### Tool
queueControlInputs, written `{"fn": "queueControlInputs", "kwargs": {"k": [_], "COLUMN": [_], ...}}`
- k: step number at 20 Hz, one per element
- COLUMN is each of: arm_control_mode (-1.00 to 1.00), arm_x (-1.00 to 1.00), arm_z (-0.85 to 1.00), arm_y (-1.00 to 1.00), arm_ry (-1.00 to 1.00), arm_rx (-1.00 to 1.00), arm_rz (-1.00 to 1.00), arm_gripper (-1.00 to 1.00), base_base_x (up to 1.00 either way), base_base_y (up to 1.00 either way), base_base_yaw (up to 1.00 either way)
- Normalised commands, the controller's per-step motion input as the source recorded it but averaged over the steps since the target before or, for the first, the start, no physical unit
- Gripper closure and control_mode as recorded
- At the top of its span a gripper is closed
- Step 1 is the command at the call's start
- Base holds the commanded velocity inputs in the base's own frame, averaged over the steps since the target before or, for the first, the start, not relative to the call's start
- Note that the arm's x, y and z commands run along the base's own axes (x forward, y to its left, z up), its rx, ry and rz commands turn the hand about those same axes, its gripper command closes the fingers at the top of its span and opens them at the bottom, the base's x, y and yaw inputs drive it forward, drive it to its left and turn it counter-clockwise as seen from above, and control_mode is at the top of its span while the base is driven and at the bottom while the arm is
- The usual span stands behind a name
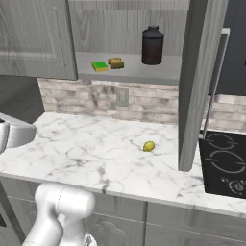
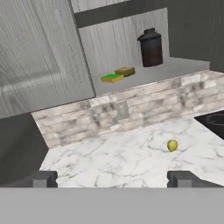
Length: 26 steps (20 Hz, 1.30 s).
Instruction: Pick the sponge and sponge from the cabinet and place them on the counter.
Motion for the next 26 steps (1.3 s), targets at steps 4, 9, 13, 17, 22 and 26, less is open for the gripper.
{"fn": "queueControlInputs", "kwargs": {"k": [4, 9, 13, 17, 22, 26], "arm_control_mode": [-1.0, -1.0, -1.0, -1.0, -1.0, -1.0], "arm_x": [0.21, 0.29, 0.35, 0.38, 0.34, 0.06], "arm_z": [0.22, 0.2, 0.19, 0.16, 0.09, 0.04], "arm_y": [0.26, 0.23, 0.2, 0.18, 0.12, 0.07], "arm_ry": [-0.11, -0.13, -0.14, -0.16, -0.2, -0.25], "arm_rx": [-0.1, -0.1, -0.09, -0.07, -0.05, -0.11], "arm_rz": [0.19, 0.2, 0.19, 0.2, 0.19, 0.14], "arm_gripper": [-1.0, -1.0, -1.0, -1.0, -1.0, -1.0], "base_base_x": [0.0, 0.0, 0.0, 0.0, 0.0, 0.0], "base_base_y": [0.0, 0.0, 0.0, 0.0, 0.0, 0.0], "base_base_yaw": [0.0, 0.0, 0.0, 0.0, 0.0, 0.0]}}
